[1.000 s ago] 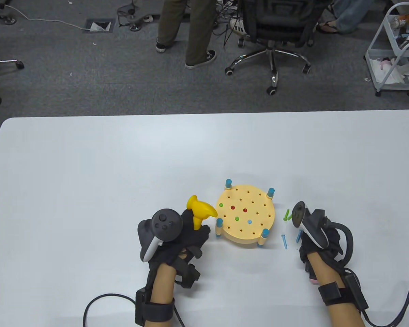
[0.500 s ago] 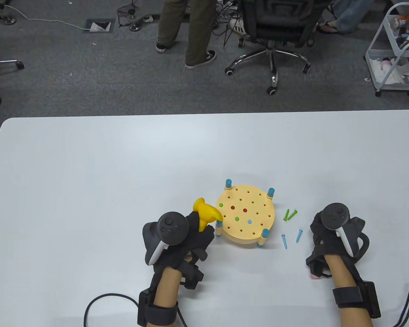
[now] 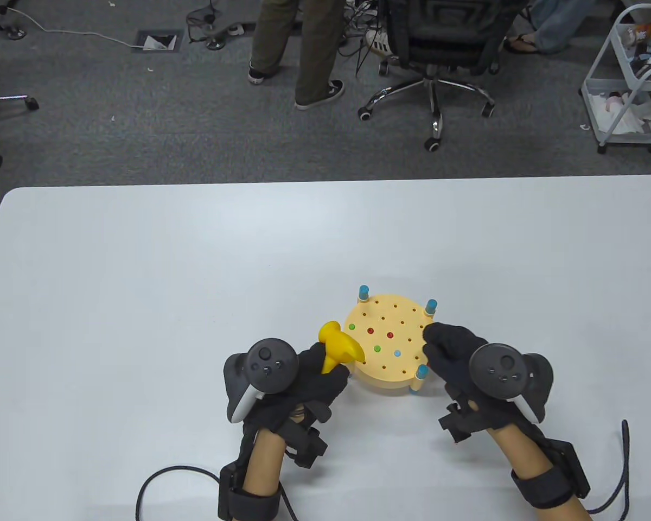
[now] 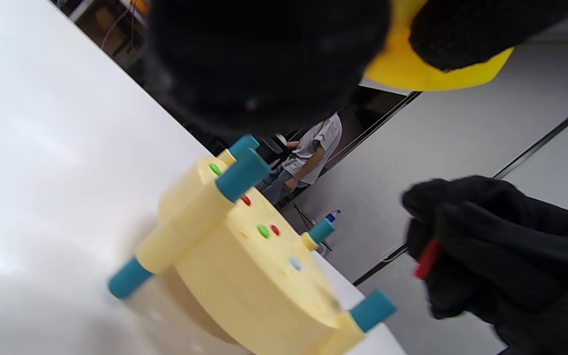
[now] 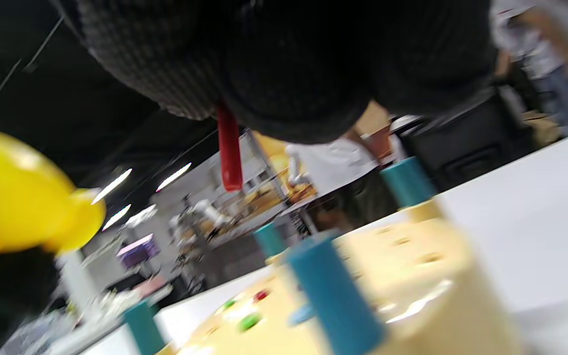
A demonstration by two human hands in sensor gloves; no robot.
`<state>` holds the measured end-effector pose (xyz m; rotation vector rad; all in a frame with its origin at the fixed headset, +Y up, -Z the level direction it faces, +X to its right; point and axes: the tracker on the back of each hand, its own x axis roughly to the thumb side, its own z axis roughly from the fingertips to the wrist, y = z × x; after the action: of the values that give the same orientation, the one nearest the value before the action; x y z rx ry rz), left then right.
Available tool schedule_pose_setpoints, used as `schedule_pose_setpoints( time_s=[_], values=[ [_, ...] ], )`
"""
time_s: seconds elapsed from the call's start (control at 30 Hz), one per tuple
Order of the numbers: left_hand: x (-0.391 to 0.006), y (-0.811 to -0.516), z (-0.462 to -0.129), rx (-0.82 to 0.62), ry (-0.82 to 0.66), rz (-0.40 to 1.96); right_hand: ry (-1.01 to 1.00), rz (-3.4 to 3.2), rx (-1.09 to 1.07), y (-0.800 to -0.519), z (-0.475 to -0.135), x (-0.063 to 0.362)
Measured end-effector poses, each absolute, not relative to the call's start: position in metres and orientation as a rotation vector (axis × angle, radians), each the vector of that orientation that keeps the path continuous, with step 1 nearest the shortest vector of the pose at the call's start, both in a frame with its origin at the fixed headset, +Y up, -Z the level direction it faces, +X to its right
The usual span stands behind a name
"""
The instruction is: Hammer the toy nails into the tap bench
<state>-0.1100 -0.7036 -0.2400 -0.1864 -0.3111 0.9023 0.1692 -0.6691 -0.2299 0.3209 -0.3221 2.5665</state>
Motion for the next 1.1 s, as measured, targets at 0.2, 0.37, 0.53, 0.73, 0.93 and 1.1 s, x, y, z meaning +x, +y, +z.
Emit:
schedule_pose_setpoints(
  time_s=[0.2, 0.37, 0.53, 0.73, 0.93, 1.1],
  values=[
    [-0.112, -0.715, -0.244, -0.347, -0.319, 1.182, -0.177, 2.717, 0.447, -0.671, -0.245, 0.126],
    [-0.12, -0.724, -0.25, -0.403, -0.312, 1.289, -0.12, 2.791, 0.426, -0.681, -0.255, 0.115],
    [-0.125, -0.732, -0.255, -0.457, -0.317, 1.391, -0.089, 2.93, 0.523, -0.679, -0.254, 0.101],
    [-0.124, -0.733, -0.256, -0.474, -0.335, 1.392, -0.12, 3.156, 0.595, -0.68, -0.25, 0.085],
    [-0.119, -0.731, -0.254, -0.489, -0.358, 1.373, -0.12, 3.247, 0.57, -0.679, -0.249, 0.079],
    [-0.119, -0.731, -0.254, -0.494, -0.367, 1.376, -0.107, 3.23, 0.585, -0.681, -0.249, 0.079]
  ],
)
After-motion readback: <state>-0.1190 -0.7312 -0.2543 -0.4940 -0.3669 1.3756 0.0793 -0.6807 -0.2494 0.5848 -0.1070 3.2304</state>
